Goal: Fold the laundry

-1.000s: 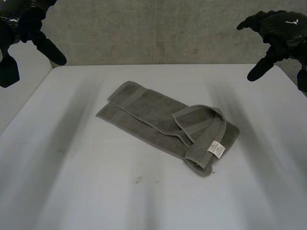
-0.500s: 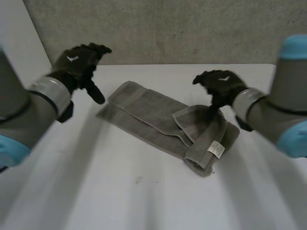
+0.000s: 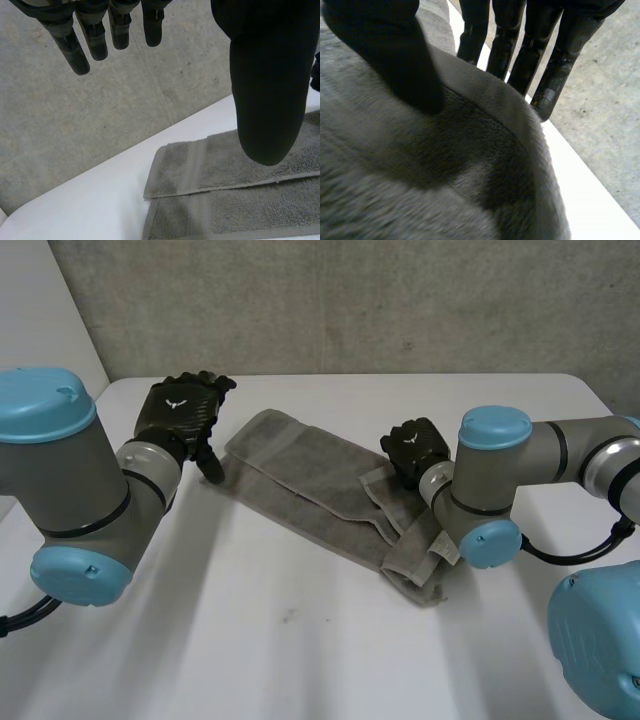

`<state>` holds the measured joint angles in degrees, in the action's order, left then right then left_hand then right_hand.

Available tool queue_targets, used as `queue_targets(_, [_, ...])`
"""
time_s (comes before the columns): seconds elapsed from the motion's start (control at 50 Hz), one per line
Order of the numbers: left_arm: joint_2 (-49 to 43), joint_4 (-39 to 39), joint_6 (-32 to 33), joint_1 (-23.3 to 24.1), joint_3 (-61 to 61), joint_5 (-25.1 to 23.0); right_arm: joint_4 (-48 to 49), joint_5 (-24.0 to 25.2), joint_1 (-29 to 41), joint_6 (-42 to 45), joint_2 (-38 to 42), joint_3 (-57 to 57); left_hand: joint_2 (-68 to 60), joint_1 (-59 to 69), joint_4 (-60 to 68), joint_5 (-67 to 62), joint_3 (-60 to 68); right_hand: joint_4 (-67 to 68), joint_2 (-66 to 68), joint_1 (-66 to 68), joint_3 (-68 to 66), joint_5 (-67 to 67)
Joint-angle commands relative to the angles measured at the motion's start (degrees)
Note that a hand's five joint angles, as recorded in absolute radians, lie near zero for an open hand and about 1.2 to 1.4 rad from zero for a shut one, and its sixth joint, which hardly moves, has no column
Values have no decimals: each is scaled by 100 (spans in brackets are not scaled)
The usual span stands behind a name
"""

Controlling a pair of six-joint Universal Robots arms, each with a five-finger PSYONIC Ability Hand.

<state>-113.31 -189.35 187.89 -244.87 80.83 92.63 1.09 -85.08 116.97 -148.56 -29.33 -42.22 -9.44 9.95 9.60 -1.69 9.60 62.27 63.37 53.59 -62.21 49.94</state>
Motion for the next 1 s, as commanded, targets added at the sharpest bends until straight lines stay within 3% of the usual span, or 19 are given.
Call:
queue_targets(0.02, [-7,-6,-7,1,3,1,14,-8,141,-120,-957,-119,-94,43,78,131,79,1773,1663,2641,-1779,2006])
queue_targets(0.24, [-42,-119,-51,9,3,-8,23,298,150,-885,-3304,-1155,-56,5,40,169,40,1773,1663,2641,-1779,2006])
queue_targets(0.38, [-218,-507,-147,18,12,-87,14,510,89,-938,-4141,-1850,-56,5,40,169,40,1773,1663,2641,-1779,2006])
queue_targets(0.56, [-788,-621,-726,27,-251,-780,-30,536,168,-973,-5291,-2615,-56,5,40,169,40,1773,1663,2641,-1779,2006])
queue_targets(0.76, [-1580,-612,-965,53,-717,-1212,-21,861,89,-1561,-6005,-2949,-78,26,61,148,62,1773,1663,2641,-1779,2006])
queue_targets(0.9, [-2124,-656,-991,360,-822,-1704,-21,994,89,-1773,-6252,-3046,-78,26,61,148,62,1773,1663,2641,-1779,2006])
queue_targets(1.0, [-2449,-718,-1017,597,-1243,-1669,-12,1002,89,-1896,-6445,-3125,-161,110,145,64,146,1773,1663,2641,-1779,2006])
